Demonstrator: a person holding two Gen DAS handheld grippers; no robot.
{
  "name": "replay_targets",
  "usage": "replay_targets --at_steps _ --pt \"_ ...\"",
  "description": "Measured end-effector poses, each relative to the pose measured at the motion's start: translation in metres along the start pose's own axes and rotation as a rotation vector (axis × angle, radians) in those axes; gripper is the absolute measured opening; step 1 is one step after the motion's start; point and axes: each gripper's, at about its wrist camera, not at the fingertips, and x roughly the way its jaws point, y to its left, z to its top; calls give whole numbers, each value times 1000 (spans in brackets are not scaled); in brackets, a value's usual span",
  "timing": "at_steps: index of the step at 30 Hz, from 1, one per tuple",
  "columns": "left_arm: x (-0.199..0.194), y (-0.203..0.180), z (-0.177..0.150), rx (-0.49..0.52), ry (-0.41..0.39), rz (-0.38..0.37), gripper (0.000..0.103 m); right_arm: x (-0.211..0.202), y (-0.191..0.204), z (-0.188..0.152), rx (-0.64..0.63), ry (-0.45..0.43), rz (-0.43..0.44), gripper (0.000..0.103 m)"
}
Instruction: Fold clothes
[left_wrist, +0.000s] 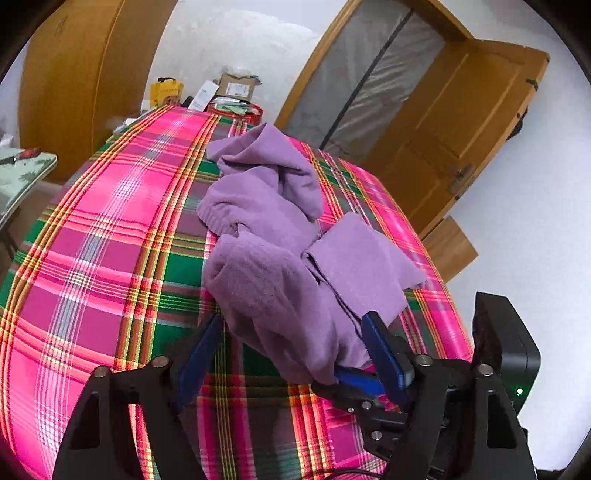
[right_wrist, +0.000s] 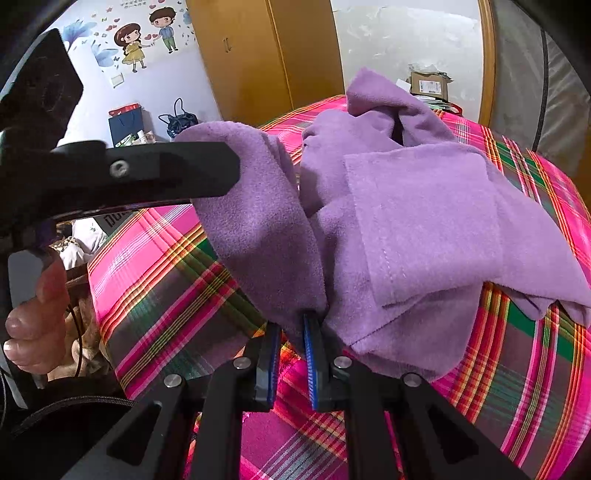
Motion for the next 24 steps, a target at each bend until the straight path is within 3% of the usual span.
replay_targets --at_steps 5,8,10,15,19,22,24 --pt "5 8 2 -36 18 -17 54 0 0 0 -9 2 0 13" --pt "11 13 4 -52 32 -25 32 1 3 -1 -24 6 6 20" --pt "17 16 4 -60 49 -20 9 1 6 -2 -41 10 6 22" --pt "20 24 2 -62 46 -15 6 -22 7 2 -88 -15 17 22" --pt "20 34 -1 -71 45 -9 6 -61 -6 25 -77 -142 3 23" --pt "21 42 -6 -83 59 -13 6 -59 -10 49 -79 -165 -41 36" --pt "19 46 -8 -82 55 -9 6 -48 -8 68 -92 -155 -65 36"
